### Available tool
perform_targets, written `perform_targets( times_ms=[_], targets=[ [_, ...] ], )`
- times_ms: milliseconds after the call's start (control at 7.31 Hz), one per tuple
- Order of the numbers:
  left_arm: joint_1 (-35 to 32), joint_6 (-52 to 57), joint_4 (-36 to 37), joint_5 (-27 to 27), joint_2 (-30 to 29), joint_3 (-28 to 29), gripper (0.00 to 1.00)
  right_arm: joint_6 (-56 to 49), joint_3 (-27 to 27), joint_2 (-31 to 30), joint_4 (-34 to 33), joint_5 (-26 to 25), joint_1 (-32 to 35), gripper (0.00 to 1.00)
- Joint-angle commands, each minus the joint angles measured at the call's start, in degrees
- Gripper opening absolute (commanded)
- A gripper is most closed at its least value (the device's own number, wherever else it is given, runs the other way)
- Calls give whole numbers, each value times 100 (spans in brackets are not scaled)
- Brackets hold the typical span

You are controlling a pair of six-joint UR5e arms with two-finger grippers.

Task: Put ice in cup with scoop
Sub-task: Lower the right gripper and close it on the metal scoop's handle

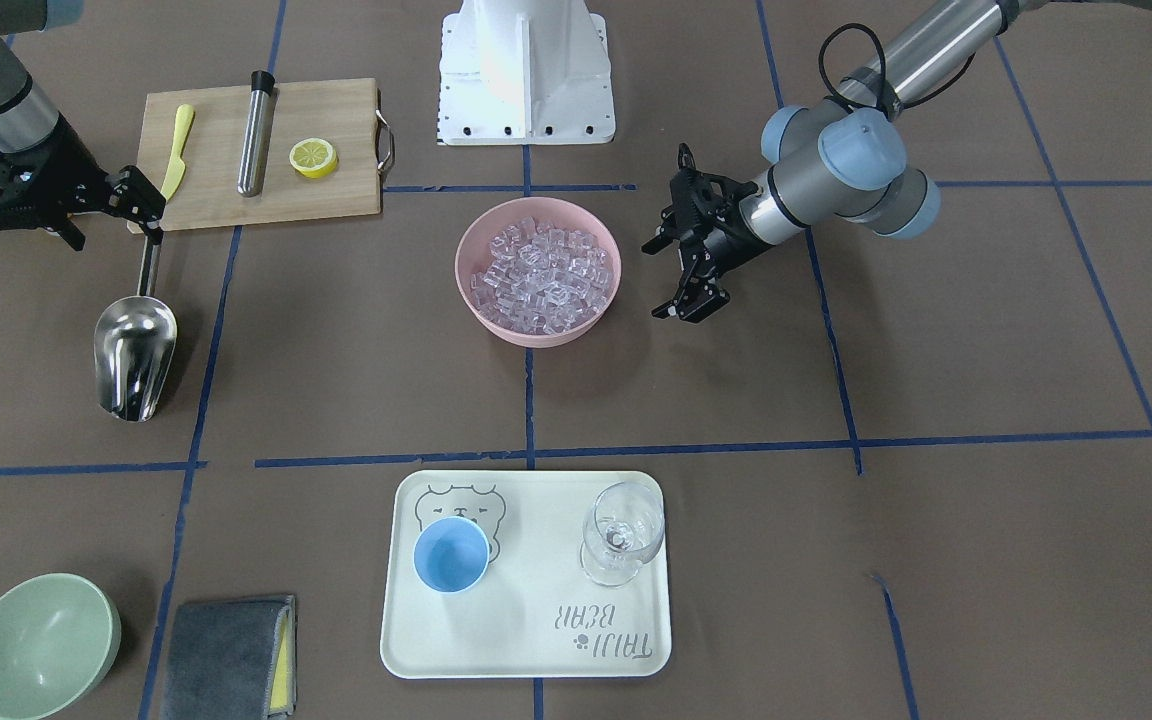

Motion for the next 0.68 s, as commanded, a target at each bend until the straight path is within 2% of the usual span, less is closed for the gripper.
perform_targets(
  times_ms=[0, 274, 547],
  targets=[
    [0, -14, 0, 17, 0, -5, 100, 290, -113, -18, 132, -219, -282, 99],
    [0, -14, 0, 26, -9, -14, 100, 485, -174, -18, 132, -684, -651, 99],
    [0, -14, -9, 26, 0, -31, 100, 502, -332, 35, 193, -755, -740, 99]
  ],
)
